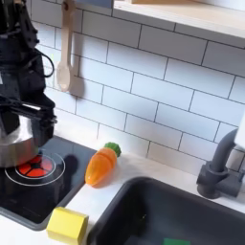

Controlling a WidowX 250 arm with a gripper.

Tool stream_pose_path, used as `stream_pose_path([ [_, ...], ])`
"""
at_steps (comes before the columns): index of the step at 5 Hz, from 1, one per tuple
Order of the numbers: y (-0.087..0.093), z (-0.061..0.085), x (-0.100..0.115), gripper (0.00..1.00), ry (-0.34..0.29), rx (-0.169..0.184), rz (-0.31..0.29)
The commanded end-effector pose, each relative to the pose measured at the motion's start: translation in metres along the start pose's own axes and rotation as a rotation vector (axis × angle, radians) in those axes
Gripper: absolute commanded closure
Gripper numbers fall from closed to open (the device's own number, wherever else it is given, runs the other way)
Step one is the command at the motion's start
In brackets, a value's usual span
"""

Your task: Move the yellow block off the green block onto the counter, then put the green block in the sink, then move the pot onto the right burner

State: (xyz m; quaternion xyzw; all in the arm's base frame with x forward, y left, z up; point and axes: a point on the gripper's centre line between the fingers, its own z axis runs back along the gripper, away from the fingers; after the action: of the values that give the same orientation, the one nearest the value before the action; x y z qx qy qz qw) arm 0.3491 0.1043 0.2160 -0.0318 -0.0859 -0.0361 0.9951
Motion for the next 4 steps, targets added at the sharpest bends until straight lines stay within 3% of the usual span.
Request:
stream_pose_path([
  [1, 0.019, 0.002, 0.004, 0.0, 0.001, 0.021, 0.034],
  [4, 0.054, -0.006, 0.022, 0.0, 0.011, 0.042, 0.072],
])
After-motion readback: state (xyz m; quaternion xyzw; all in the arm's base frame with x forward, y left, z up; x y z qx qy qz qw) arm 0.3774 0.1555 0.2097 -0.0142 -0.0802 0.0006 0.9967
